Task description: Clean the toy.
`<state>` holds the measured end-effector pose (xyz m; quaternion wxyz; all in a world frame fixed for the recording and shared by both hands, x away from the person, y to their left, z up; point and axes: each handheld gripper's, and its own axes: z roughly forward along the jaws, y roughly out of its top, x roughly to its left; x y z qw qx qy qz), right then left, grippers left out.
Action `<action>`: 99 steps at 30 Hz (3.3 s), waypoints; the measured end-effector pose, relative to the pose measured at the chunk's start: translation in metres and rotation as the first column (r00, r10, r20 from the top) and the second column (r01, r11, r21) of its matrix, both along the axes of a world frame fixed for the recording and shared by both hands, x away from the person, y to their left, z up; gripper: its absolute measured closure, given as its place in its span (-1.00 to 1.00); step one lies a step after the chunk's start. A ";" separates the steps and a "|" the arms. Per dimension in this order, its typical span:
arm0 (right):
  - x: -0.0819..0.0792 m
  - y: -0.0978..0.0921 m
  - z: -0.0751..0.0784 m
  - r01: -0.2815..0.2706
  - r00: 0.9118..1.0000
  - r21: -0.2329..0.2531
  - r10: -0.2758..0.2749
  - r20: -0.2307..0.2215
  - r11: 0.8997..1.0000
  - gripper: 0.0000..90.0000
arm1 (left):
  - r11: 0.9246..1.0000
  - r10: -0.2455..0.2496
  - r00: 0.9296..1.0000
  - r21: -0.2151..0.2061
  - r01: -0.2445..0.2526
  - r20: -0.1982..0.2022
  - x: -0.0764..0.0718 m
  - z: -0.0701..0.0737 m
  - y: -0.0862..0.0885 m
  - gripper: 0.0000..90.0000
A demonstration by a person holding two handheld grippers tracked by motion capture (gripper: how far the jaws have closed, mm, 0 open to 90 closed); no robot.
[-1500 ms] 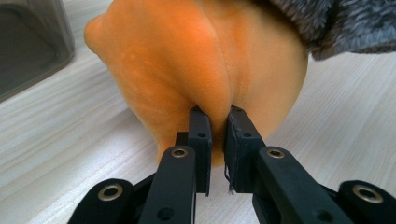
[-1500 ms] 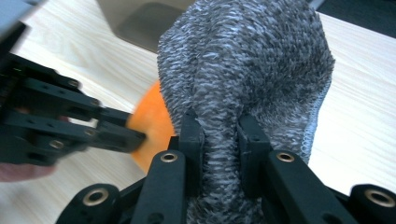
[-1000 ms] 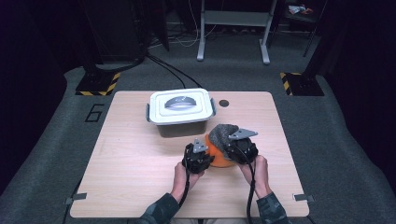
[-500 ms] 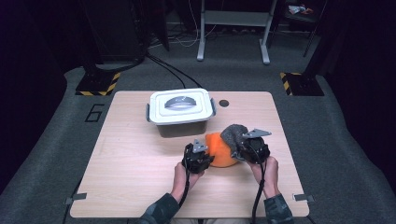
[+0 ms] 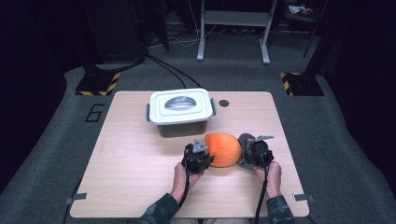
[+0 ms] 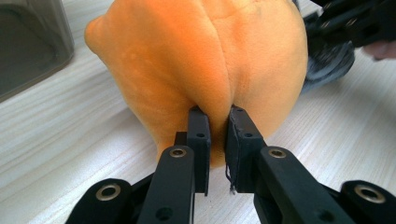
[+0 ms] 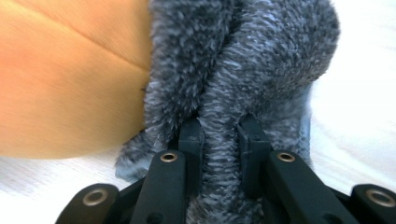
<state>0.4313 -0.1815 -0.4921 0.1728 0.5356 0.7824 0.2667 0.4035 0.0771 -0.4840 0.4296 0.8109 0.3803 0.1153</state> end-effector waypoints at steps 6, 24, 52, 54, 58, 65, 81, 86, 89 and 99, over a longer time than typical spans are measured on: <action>-0.002 -0.002 0.008 0.008 1.000 0.000 -0.008 0.022 1.000 0.67 | 1.000 0.001 1.000 0.001 -0.001 0.000 0.000 0.000 0.001 0.79; -0.027 0.043 0.059 -0.117 0.979 -0.044 0.123 0.160 0.992 0.67 | 1.000 -0.001 1.000 -0.017 0.001 -0.003 0.002 -0.001 0.002 0.73; -0.031 0.028 0.069 -0.094 0.975 0.003 0.091 0.204 0.996 0.67 | 0.999 -0.021 0.998 0.049 0.019 0.058 -0.001 0.011 -0.008 0.87; -0.035 0.028 0.074 -0.106 0.973 0.020 0.099 0.207 0.994 0.67 | 1.000 -0.024 0.999 0.012 0.024 0.030 -0.001 0.016 -0.006 0.87; -0.044 0.038 0.086 -0.170 0.958 0.023 0.160 0.236 0.985 0.67 | 0.999 -0.040 0.999 0.005 0.040 0.030 -0.003 0.018 -0.004 0.87; -0.034 0.073 0.069 -0.209 0.961 -0.037 0.212 0.176 0.977 0.68 | 0.998 -0.059 0.997 0.039 0.057 0.045 -0.008 0.016 -0.012 0.87; -0.030 0.056 0.063 -0.183 0.968 -0.022 0.184 0.169 0.983 0.69 | 0.999 -0.036 0.999 -0.006 0.037 0.031 -0.006 0.009 -0.005 0.87; -0.024 0.041 0.060 -0.131 0.980 -0.018 0.132 0.152 0.991 0.68 | 0.999 -0.031 0.999 -0.023 0.031 0.022 -0.006 0.007 -0.003 0.87; -0.022 0.033 0.056 -0.102 0.985 -0.016 0.103 0.141 0.995 0.68 | 0.999 -0.029 0.999 -0.021 0.029 0.019 -0.006 0.007 -0.003 0.87; -0.001 0.002 0.017 -0.015 1.000 -0.013 0.016 0.022 1.000 0.68 | 0.999 -0.015 1.000 -0.029 0.015 0.003 -0.004 0.002 0.002 0.86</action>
